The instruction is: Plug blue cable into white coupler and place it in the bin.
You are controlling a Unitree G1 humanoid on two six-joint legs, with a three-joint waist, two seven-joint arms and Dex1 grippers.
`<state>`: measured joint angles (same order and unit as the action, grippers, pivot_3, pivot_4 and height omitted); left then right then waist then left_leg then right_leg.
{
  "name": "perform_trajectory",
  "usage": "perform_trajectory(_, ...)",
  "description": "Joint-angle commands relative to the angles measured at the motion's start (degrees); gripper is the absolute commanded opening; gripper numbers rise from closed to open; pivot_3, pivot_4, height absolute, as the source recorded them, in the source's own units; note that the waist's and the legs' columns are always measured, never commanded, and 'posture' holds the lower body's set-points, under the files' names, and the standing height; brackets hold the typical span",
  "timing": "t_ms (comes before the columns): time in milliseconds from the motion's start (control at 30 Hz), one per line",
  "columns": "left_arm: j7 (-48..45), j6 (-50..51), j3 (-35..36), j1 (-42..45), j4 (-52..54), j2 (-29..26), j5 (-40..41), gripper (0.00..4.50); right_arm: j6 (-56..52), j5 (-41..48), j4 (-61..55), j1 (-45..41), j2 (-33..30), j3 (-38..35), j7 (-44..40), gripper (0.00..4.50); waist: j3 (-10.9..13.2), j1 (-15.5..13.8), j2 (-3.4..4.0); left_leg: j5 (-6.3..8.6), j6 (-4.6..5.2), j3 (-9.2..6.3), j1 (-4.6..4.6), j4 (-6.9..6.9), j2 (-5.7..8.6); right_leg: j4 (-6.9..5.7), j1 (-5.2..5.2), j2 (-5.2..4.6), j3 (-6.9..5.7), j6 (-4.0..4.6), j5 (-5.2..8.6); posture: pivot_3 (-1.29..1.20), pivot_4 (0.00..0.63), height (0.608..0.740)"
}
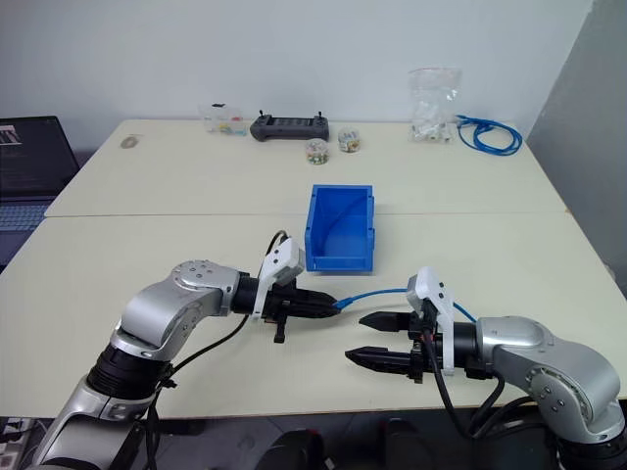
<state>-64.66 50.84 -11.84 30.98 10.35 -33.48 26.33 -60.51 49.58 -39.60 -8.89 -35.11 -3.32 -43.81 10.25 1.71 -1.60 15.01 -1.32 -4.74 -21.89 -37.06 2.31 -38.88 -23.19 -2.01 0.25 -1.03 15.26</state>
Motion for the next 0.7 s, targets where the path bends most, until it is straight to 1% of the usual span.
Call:
perform_trajectory(33, -1.1, 4.7, 4.6, 1.2, 1.3, 0.3, 7.2, 0.24, 2.6, 0.6, 1.6, 1.0, 1.3, -1.4, 1.8, 3.28, 0.0, 0.0, 0.0, 0.0, 0.0, 0.0, 0.0, 0.0, 0.01, 0.0, 0.0, -0.01, 0.01, 0.0, 0.0, 0.0, 0.15, 0.74)
perform_trajectory(133, -0.6, 8.4, 7.0, 1.2, 1.7, 0.7, 11.8, 0.24, 3.3, 1.8, 3.6, 0.2, 3.0, -1.7, 3.3, 3.28, 0.0, 0.0, 0.0, 0.0, 0.0, 0.03, 0.01, -0.01, 0.01, 0.0, 0.0, -0.01, 0.04, 0.0, 0.0, 0.0, 0.15, 0.74)
perform_trajectory(267, -0.2, 11.4, 8.2, 0.8, 3.0, -0.1, 15.8, 0.24, 3.6, 4.0, 5.4, -1.8, 5.6, -1.9, 5.4, 3.28, 0.0, 0.0, 0.0, 0.0, -0.01, 0.02, 0.02, 0.0, 0.0, 0.0, -0.01, -0.01, 0.05, 0.0, 0.0, 0.0, 0.15, 0.74)
perform_trajectory(467, 0.2, 13.2, 8.4, -0.2, 5.6, -1.5, 19.5, 0.24, 3.1, 7.5, 7.3, -4.4, 8.3, -2.6, 8.2, 3.28, 0.0, -0.1, 0.0, -0.01, -0.01, 0.03, 0.01, 0.0, 0.01, 0.0, -0.02, -0.02, 0.08, 0.02, -0.01, 0.0, 0.15, 0.74)
perform_trajectory(633, 1.2, 13.4, 8.2, -0.1, 6.0, -1.8, 20.8, 0.24, 2.5, 10.9, 7.4, -5.4, 9.5, -2.4, 10.2, 3.28, 0.0, 0.0, 0.01, -0.01, -0.01, 0.02, 0.02, 0.01, 0.01, 0.0, -0.02, -0.01, 0.07, 0.12, -0.07, 0.0, 0.15, 0.74)
perform_trajectory(700, 1.5, 13.4, 8.1, 0.1, 6.0, -1.8, 21.2, 0.24, 2.4, 11.9, 7.4, -5.4, 9.6, -1.9, 10.7, 2.91, 0.0, 0.0, 0.01, 0.0, -0.01, 0.04, 0.02, 0.01, 0.01, 0.0, -0.02, -0.01, 0.09, 0.12, -0.07, 0.0, 0.15, 0.74)
